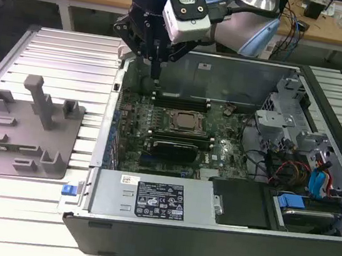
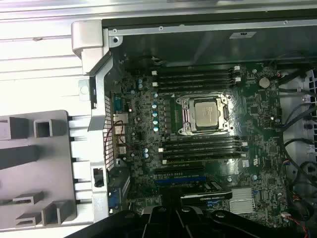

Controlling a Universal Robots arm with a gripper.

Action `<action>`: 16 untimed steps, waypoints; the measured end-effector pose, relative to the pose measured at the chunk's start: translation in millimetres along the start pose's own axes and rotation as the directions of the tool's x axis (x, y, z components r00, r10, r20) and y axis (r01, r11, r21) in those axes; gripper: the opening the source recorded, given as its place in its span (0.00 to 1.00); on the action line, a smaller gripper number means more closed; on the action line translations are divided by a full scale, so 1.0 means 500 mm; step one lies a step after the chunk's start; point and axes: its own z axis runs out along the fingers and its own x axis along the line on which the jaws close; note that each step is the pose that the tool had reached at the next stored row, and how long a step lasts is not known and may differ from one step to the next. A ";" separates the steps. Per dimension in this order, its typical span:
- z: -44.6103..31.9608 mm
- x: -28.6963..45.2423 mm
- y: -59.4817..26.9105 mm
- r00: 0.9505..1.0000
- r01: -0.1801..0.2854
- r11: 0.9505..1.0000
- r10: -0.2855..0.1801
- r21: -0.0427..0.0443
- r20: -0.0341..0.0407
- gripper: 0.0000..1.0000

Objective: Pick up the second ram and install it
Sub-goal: 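Reach for the second ram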

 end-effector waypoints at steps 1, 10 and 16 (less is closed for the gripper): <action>0.000 0.000 0.000 1.000 0.000 1.000 0.000 0.000 0.000 0.08; 0.000 0.004 0.000 1.000 0.000 1.000 0.000 0.000 0.000 0.08; -0.001 0.033 -0.002 1.000 0.000 1.000 0.000 0.000 0.000 0.08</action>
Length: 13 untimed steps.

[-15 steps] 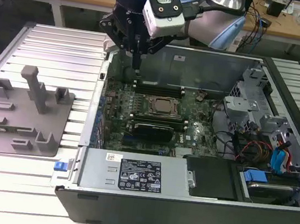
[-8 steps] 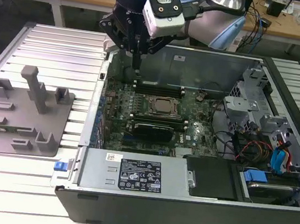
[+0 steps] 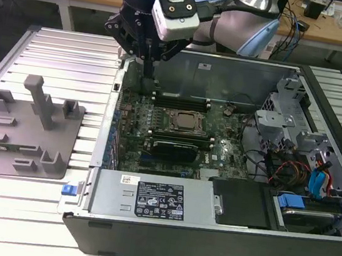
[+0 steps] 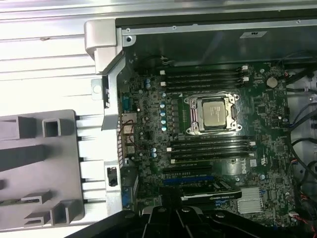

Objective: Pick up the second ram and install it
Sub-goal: 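Reach for the second ram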

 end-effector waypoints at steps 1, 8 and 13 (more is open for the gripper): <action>0.000 0.008 -0.001 1.000 0.000 1.000 0.000 0.000 0.000 0.08; -0.001 0.051 -0.004 1.000 0.000 1.000 0.000 0.000 0.000 0.08; -0.002 0.081 -0.006 1.000 0.000 1.000 0.000 0.000 0.000 0.08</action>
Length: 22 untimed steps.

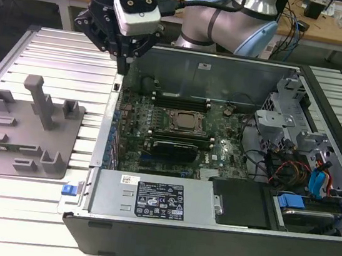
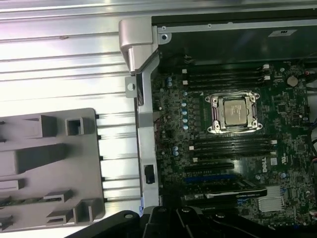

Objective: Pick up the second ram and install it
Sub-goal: 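Reach for the second ram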

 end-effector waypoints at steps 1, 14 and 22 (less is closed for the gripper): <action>0.000 0.005 0.000 1.000 0.000 1.000 0.000 0.000 0.000 0.08; 0.004 0.114 -0.009 1.000 0.000 1.000 0.000 0.000 0.000 0.08; 0.016 0.151 -0.012 1.000 0.000 1.000 0.000 0.000 0.000 0.08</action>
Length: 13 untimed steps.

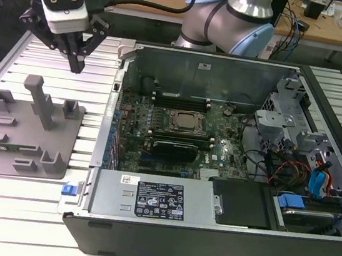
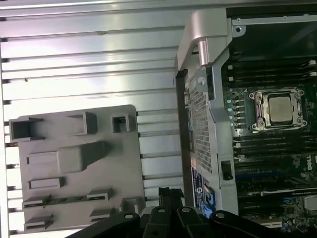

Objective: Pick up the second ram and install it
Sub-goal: 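Reach for the second ram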

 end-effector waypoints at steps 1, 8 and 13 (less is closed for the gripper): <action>0.001 0.002 0.000 1.000 0.000 1.000 0.000 0.000 0.000 0.08; 0.015 0.032 -0.003 1.000 0.000 1.000 0.000 0.000 0.000 0.08; 0.024 0.069 -0.006 1.000 0.000 1.000 0.000 0.000 0.000 0.08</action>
